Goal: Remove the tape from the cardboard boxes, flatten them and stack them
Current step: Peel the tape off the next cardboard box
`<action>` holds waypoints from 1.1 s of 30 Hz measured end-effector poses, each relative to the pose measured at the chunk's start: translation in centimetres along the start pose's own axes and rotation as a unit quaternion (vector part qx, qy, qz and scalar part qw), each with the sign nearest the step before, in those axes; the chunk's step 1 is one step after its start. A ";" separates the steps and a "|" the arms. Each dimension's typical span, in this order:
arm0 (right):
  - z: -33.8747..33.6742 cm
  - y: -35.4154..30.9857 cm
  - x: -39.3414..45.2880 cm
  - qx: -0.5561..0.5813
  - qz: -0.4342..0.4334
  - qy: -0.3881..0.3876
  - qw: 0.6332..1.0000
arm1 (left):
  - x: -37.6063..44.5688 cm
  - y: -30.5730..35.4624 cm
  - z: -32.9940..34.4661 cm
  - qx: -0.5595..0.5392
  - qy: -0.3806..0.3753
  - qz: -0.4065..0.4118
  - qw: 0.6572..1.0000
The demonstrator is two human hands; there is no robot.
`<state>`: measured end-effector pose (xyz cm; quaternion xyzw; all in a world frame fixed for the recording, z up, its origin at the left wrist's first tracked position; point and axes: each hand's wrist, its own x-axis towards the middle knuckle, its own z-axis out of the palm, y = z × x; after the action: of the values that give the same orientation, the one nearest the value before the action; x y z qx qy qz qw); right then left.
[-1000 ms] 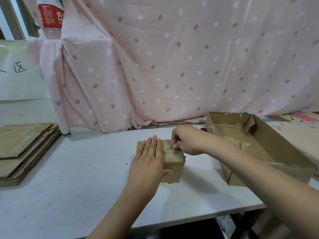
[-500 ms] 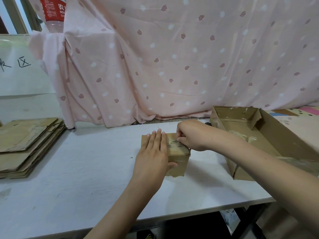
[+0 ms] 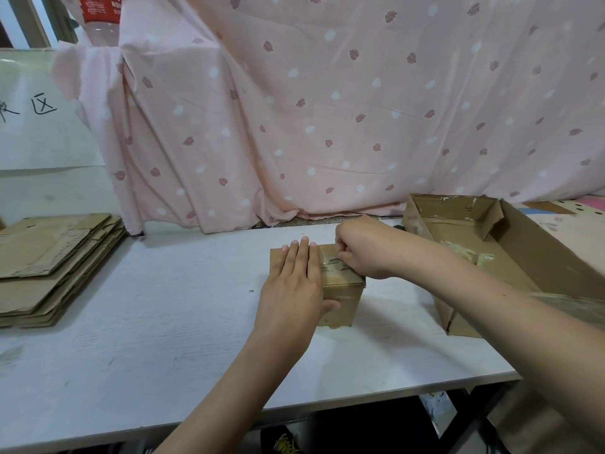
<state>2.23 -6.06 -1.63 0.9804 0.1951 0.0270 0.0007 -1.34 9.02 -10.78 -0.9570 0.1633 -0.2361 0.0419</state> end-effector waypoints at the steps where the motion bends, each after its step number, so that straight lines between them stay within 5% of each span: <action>1: -0.1 -0.1 0.0 -0.005 0.000 -0.011 1.000 | 0.0 0.0 0.0 -0.004 -0.005 0.002 1.000; 10: 0.6 0.6 -0.6 0.022 -0.017 -0.038 0.999 | 0.0 -0.1 -0.5 -0.024 0.005 -0.009 1.000; 16: 0.8 1.4 -1.7 0.107 -0.060 0.091 0.988 | -0.1 0.0 -0.9 -0.009 -0.034 -0.016 0.999; 25: 2.2 0.1 -3.5 0.070 -0.056 0.149 0.985 | -0.4 0.1 -0.8 -0.020 0.014 -0.011 1.000; 28: 2.2 0.0 -2.9 0.086 -0.038 0.167 0.982 | -0.3 0.1 -0.8 0.005 -0.033 -0.019 0.999; 33: 1.1 -1.0 -1.7 0.030 -0.008 0.111 0.993 | -0.2 0.1 -0.9 0.010 -0.034 -0.005 0.999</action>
<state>0.38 -5.80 -2.86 0.9693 0.2026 0.1298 -0.0500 -1.93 9.04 -10.12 -0.9646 0.1550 -0.2058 0.0561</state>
